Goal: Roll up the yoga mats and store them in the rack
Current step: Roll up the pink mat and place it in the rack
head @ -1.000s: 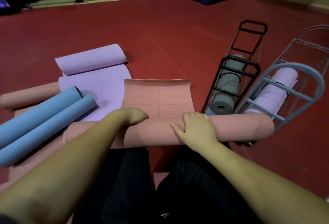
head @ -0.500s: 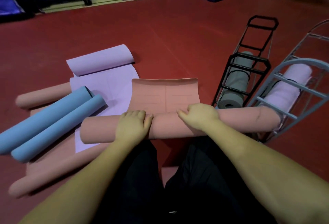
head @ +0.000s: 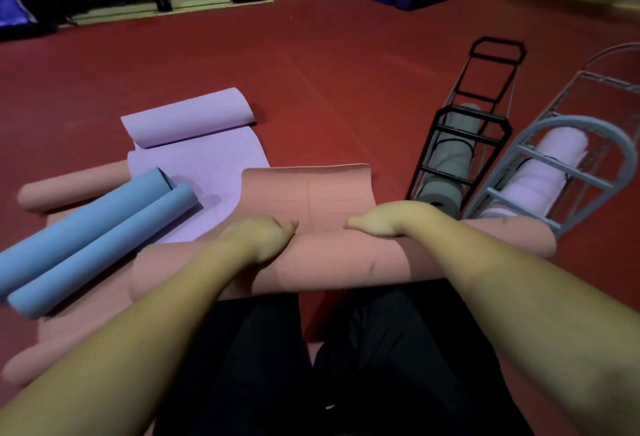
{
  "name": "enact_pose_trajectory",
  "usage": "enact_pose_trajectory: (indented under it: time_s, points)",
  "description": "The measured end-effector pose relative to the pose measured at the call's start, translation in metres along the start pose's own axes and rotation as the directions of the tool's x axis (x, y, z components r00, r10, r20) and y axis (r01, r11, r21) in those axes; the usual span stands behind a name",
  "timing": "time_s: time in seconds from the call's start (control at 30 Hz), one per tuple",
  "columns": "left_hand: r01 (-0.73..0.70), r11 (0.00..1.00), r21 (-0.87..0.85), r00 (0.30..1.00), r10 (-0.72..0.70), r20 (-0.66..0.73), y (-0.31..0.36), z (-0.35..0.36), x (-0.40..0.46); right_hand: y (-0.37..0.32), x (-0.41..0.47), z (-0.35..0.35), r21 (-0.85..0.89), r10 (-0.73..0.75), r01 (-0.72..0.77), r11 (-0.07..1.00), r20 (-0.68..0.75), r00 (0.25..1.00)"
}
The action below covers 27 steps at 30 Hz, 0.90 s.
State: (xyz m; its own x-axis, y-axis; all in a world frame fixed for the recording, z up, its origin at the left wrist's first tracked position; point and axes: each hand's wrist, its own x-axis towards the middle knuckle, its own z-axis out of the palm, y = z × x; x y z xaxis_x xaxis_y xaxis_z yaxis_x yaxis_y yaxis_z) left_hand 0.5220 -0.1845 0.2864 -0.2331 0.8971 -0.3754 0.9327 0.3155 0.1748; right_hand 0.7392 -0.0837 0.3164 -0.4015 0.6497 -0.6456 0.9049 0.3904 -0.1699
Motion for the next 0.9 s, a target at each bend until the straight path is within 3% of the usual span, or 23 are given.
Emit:
enact_pose_trajectory:
  time_s: [0.13,0.2,0.27,0.33,0.53,0.63,0.73,0.8,0.9]
  points:
    - [0.045,0.997,-0.063,0.994,-0.038,0.106,-0.002,-0.003,0.008,0.002,0.005,0.005,-0.010,-0.012,0.012,1.000,-0.024,1.000]
    - [0.067,0.994,-0.087,0.989,-0.055,0.135,-0.004,-0.006,0.013,0.002,0.013,0.009,-0.078,-0.067,0.052,0.996,-0.198,0.978]
    - [0.087,0.989,-0.119,0.984,-0.067,0.162,-0.004,-0.011,0.019,0.001,0.015,0.013,-0.098,-0.116,0.082,0.992,-0.419,0.901]
    - [0.100,0.982,-0.161,0.979,-0.068,0.192,-0.002,-0.016,0.025,-0.001,0.009,0.021,-0.118,-0.139,0.088,0.989,-0.549,0.824]
    - [0.128,0.956,-0.264,0.940,-0.031,0.340,0.005,-0.025,0.036,-0.005,-0.010,0.065,-0.209,-0.124,-0.024,0.978,-0.665,0.737]
    - [0.144,0.941,-0.307,0.937,-0.029,0.349,0.006,-0.023,0.039,-0.006,-0.005,0.072,-0.184,-0.099,-0.044,0.982,-0.697,0.710]
    - [0.127,0.973,-0.193,0.973,-0.084,0.216,0.005,-0.017,0.044,-0.006,0.002,0.066,-0.162,-0.070,-0.064,0.985,-0.706,0.704]
    - [0.052,0.994,-0.099,0.998,-0.054,-0.015,0.002,-0.012,0.044,-0.006,0.006,0.060,-0.177,-0.076,-0.067,0.982,-0.691,0.719]
    - [-0.030,0.998,-0.047,0.937,0.011,-0.350,-0.002,-0.006,0.033,-0.006,0.010,0.055,-0.195,-0.101,-0.050,0.980,-0.689,0.718]
